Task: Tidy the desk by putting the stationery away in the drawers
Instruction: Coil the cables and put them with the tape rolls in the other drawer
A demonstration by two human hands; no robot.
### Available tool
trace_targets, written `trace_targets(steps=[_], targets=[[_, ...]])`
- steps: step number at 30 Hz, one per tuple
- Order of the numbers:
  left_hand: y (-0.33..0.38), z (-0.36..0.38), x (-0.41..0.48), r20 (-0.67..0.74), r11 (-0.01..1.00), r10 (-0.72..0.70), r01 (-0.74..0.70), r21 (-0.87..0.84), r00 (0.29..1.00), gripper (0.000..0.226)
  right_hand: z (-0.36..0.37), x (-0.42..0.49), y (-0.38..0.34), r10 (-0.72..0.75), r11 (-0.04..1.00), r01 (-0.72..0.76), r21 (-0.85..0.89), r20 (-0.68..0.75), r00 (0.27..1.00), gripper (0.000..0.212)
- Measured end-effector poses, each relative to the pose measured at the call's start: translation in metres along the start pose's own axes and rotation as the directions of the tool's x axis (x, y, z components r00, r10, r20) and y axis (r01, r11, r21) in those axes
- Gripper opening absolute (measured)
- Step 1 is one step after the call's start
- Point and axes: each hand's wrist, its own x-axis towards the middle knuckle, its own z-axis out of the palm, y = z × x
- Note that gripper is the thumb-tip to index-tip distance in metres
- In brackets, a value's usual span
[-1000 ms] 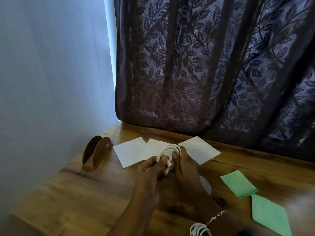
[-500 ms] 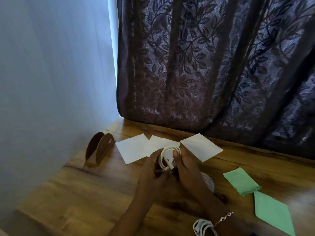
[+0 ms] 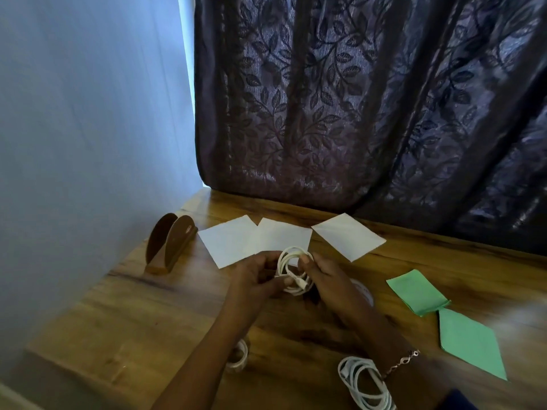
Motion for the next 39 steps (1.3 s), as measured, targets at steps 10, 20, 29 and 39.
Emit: trace_targets(steps=[10,20,29,39], targets=[[-0.011,-0.002,-0.006,0.137,0.964,-0.258,0.264,-0.025,0.956,0.030,0.000,-0.014,0.029,0.163,0.981,-0.166,0.105,0.036,0.986,0.030],[-0.027,0.003,-0.001,0.242,0.805,-0.463,0.290,0.517,0.853,0.017,0.022,-0.037,0.066,0.278,0.955,-0.274,-0.112,0.022,0.960,0.034],[-0.044,0.013,0.003,0.269,0.650,-0.512,0.163,0.743,0.816,0.011,0.039,-0.047,0.077,0.245,0.917,-0.232,-0.324,-0.001,0.969,0.037],[-0.054,0.012,-0.003,0.282,0.565,-0.387,-0.016,0.825,0.878,0.017,0.044,-0.051,0.086,0.161,0.875,-0.160,-0.457,-0.036,0.986,0.033]])
